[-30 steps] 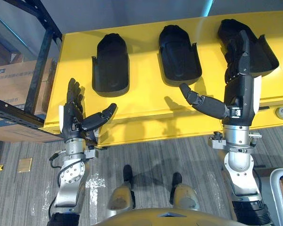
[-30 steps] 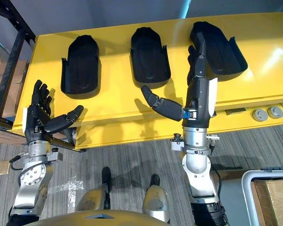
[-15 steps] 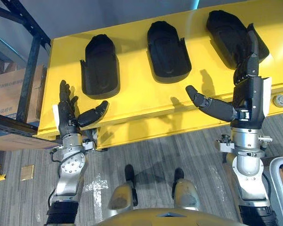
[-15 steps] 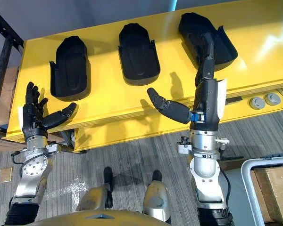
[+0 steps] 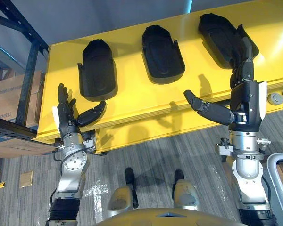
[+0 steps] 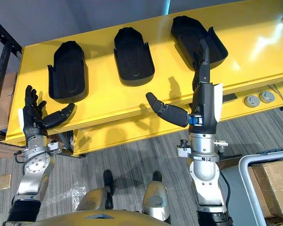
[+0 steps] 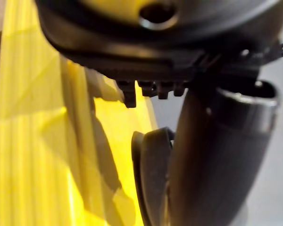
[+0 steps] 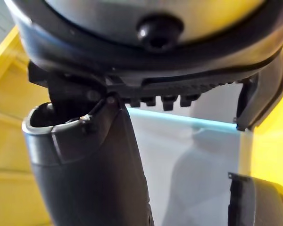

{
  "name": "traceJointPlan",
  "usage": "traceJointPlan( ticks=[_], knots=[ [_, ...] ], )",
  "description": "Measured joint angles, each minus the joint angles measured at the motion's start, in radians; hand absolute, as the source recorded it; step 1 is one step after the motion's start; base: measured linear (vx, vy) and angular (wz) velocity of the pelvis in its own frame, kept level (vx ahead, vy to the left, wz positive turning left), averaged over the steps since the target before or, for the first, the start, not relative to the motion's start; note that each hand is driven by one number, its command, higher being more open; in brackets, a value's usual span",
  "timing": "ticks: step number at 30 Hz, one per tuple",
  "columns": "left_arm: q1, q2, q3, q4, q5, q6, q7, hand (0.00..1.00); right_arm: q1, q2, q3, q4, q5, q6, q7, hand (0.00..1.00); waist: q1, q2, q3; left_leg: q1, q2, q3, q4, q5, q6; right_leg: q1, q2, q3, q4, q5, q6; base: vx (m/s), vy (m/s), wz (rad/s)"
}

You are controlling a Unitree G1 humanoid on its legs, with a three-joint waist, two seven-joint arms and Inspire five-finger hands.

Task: Walk over and take three plastic housings, then place them on the shelf

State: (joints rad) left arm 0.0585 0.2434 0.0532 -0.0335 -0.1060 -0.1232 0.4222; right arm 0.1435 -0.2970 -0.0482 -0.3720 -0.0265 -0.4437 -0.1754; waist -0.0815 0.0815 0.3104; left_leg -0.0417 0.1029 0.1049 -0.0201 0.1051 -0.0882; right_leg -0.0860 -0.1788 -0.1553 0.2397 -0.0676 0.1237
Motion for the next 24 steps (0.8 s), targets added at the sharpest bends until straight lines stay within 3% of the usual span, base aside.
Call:
traceJointPlan(
  ticks=[24],
  knots=[
    [-0.069,-0.001,-0.005,0.087,0.038,0.038,0.114,1.00,0.020,0.000,0.055,0.000,-0.005,0.023,-0.049,1.00,-0.003,0.003,-0.002,0.019,0.012,0.028,-0.001,0.000,0.000,0.027,0.018,0.025,-0.058,0.040,0.011,0.00,0.002,-0.03]
  ],
)
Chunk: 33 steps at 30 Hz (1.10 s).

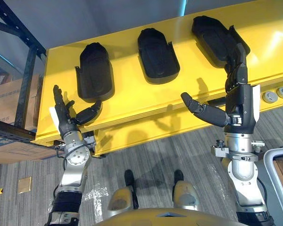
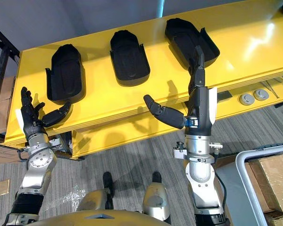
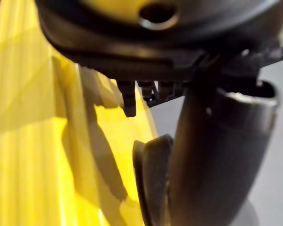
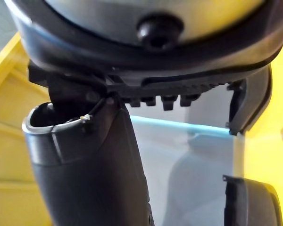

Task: Walk over and take three plastic housings, then place them on the shelf

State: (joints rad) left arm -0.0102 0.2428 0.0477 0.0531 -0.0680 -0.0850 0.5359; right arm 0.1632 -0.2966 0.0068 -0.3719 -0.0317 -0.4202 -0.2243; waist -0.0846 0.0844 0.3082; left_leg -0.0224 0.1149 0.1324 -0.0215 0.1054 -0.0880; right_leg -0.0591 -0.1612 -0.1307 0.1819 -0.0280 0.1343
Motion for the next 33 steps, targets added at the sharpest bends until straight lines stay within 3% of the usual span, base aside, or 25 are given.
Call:
traceJointPlan(
  ticks=[33],
  knots=[
    [-0.065,0.041,-0.034,0.058,0.015,0.157,0.034,1.00,-0.001,0.019,0.045,0.000,0.001,0.024,-0.008,1.00,-0.002,-0.007,-0.049,0.051,0.000,0.018,-0.054,0.016,0.001,0.044,0.008,0.014,-0.066,0.027,0.006,0.00,0.002,-0.01]
  ],
)
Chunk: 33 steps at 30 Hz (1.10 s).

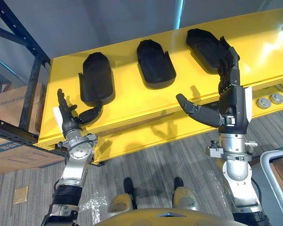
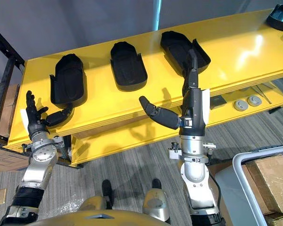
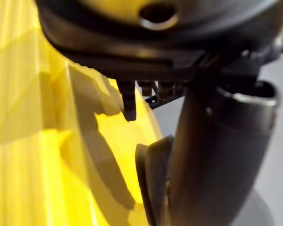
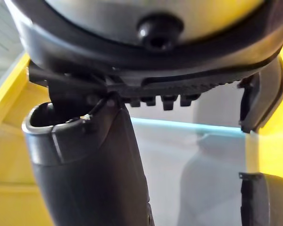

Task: Walk over and take three plastic housings, then place them on the shelf

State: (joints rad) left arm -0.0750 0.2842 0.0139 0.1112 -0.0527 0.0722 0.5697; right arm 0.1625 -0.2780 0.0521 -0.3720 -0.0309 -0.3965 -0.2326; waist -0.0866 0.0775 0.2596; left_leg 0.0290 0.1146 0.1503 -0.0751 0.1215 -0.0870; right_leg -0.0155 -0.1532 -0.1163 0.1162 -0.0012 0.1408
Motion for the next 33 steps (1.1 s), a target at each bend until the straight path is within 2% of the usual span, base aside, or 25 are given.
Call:
traceJointPlan(
  ticks=[11,15,17,19,20,22,26,33],
  knots=[
    [-0.003,0.001,-0.008,0.013,0.020,0.023,0.013,1.00,0.001,0.000,0.012,0.000,0.000,0.000,0.000,1.00,-0.001,-0.006,-0.015,0.016,-0.002,0.005,-0.010,0.001,0.001,0.016,0.001,0.009,-0.016,0.003,0.004,0.00,0.002,-0.01],
    [0.025,-0.003,-0.004,-0.020,-0.046,0.000,0.009,1.00,0.011,0.010,0.017,-0.001,0.000,0.000,0.001,1.00,0.001,-0.008,-0.027,0.016,-0.002,0.005,-0.010,0.004,0.004,0.019,0.002,0.008,-0.024,0.006,0.009,0.01,-0.001,0.00],
    [0.089,-0.022,0.015,-0.103,-0.136,-0.018,-0.029,1.00,0.033,0.027,0.019,-0.005,0.000,0.000,0.003,1.00,0.000,-0.012,-0.035,0.018,-0.003,0.004,-0.009,0.005,0.003,0.029,0.002,0.007,-0.034,0.015,0.010,0.05,0.002,0.02],
    [0.206,-0.075,0.024,-0.249,-0.256,-0.058,-0.130,1.00,0.067,0.059,0.020,-0.034,-0.003,0.001,0.002,1.00,0.002,-0.022,-0.040,0.023,-0.006,0.004,-0.009,-0.001,0.000,0.035,0.000,0.006,-0.036,0.015,0.006,0.05,0.007,0.01],
    [0.238,-0.089,0.025,-0.286,-0.275,-0.066,-0.153,1.00,0.072,0.063,0.021,-0.039,-0.004,0.001,0.002,1.00,0.002,-0.024,-0.042,0.024,-0.006,0.004,-0.009,-0.002,0.000,0.036,0.000,0.006,-0.037,0.015,0.006,0.05,0.004,0.02],
    [0.354,-0.126,0.020,-0.409,-0.344,-0.081,-0.256,1.00,0.097,0.078,0.019,-0.042,-0.005,0.001,-0.004,1.00,0.007,-0.033,-0.047,0.033,-0.007,-0.004,-0.009,-0.007,-0.002,0.057,-0.001,-0.007,-0.047,0.014,0.005,0.04,-0.004,0.11],
    [0.432,-0.131,0.024,-0.506,-0.386,-0.131,-0.357,1.00,0.128,0.081,0.020,-0.046,-0.004,0.001,-0.020,1.00,0.030,-0.026,-0.053,0.030,-0.005,-0.019,-0.011,-0.017,-0.003,0.071,0.001,-0.029,-0.055,0.005,-0.001,0.00,-0.007,0.15],
    [0.510,-0.133,0.051,-0.660,-0.482,-0.279,-0.526,1.00,0.168,0.081,0.026,-0.055,0.009,0.022,-0.010,1.00,0.057,-0.013,-0.096,0.015,-0.006,-0.048,-0.012,-0.015,-0.003,0.085,0.000,-0.063,-0.074,0.006,-0.005,0.02,-0.005,0.12]
  ],
)
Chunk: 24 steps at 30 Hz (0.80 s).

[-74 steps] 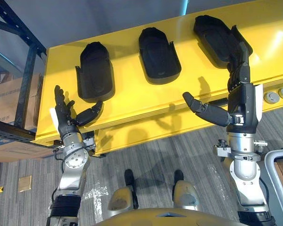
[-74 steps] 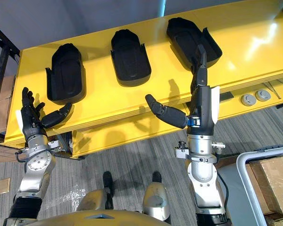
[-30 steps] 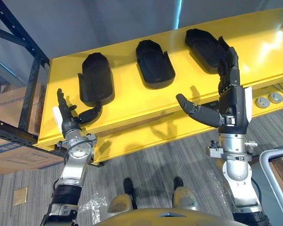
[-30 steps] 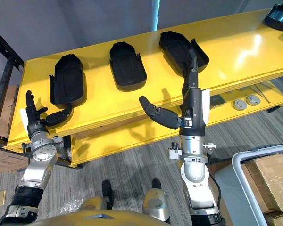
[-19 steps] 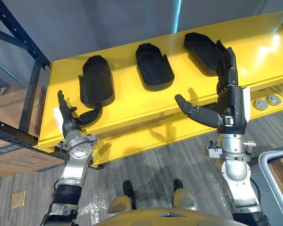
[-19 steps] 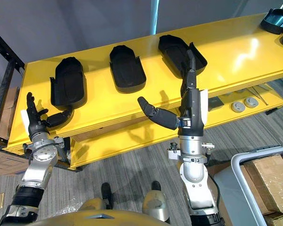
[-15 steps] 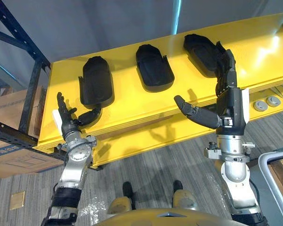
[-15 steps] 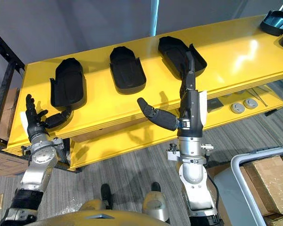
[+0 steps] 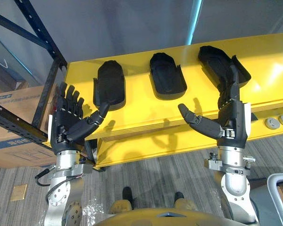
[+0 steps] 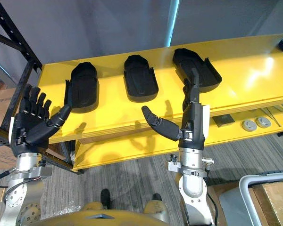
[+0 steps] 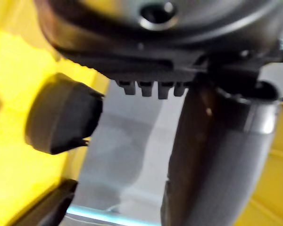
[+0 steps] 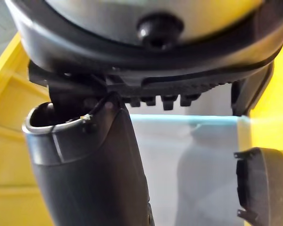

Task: Walk over and take three plastic housings, then place them on the shelf

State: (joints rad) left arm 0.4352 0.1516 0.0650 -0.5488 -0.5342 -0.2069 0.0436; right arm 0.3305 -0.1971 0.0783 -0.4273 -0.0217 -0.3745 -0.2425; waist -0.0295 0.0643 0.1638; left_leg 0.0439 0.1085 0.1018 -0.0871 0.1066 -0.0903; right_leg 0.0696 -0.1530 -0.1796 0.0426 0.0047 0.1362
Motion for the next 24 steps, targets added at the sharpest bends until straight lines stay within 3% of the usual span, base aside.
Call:
traceJointPlan(
  ticks=[3,4,10,19,20,24],
  knots=[
    [0.001,-0.004,0.007,-0.010,-0.047,-0.051,-0.034,1.00,0.001,0.000,0.002,0.000,0.044,0.030,0.022,1.00,0.001,-0.003,-0.013,-0.001,0.000,-0.005,0.002,-0.001,-0.001,0.002,0.000,-0.007,0.000,-0.001,-0.002,0.02,-0.008,0.07],
    [0.005,-0.040,0.014,-0.010,-0.089,-0.096,-0.033,1.00,0.008,0.001,0.003,0.072,0.070,0.078,0.036,1.00,0.001,-0.039,-0.074,0.002,0.000,-0.004,-0.002,0.000,-0.002,0.009,0.000,-0.011,-0.011,0.000,-0.001,0.00,0.000,0.00],
    [0.005,-0.040,0.021,-0.010,-0.088,-0.096,-0.032,1.00,0.008,0.002,-0.002,0.072,0.070,0.078,0.036,1.00,0.000,-0.041,-0.076,0.002,0.000,-0.004,-0.002,0.000,-0.002,0.009,0.000,-0.011,-0.011,0.000,-0.002,0.00,0.000,0.00],
    [-0.034,-0.076,0.139,-0.007,-0.073,-0.147,-0.031,1.00,-0.026,0.055,-0.214,0.080,0.126,0.078,0.037,1.00,0.000,-0.041,-0.076,0.001,-0.001,-0.005,-0.002,0.000,-0.002,0.008,-0.001,-0.011,-0.011,-0.004,-0.007,0.00,0.000,0.00],
    [-0.044,-0.076,0.141,-0.006,-0.061,-0.154,-0.031,1.00,-0.034,0.055,-0.226,0.084,0.126,0.071,0.026,1.00,0.000,-0.041,-0.076,0.000,-0.001,-0.005,-0.002,0.000,-0.002,0.008,-0.001,-0.011,-0.011,-0.004,-0.007,0.00,0.000,0.00],
    [-0.066,-0.073,0.162,0.003,-0.015,-0.220,-0.124,1.00,-0.102,0.084,-0.375,0.183,0.204,-0.070,-0.069,1.00,0.001,-0.040,-0.076,-0.002,-0.002,-0.012,-0.002,0.001,-0.002,0.008,-0.001,-0.018,-0.010,-0.006,-0.009,0.00,0.000,0.05]
  ],
)
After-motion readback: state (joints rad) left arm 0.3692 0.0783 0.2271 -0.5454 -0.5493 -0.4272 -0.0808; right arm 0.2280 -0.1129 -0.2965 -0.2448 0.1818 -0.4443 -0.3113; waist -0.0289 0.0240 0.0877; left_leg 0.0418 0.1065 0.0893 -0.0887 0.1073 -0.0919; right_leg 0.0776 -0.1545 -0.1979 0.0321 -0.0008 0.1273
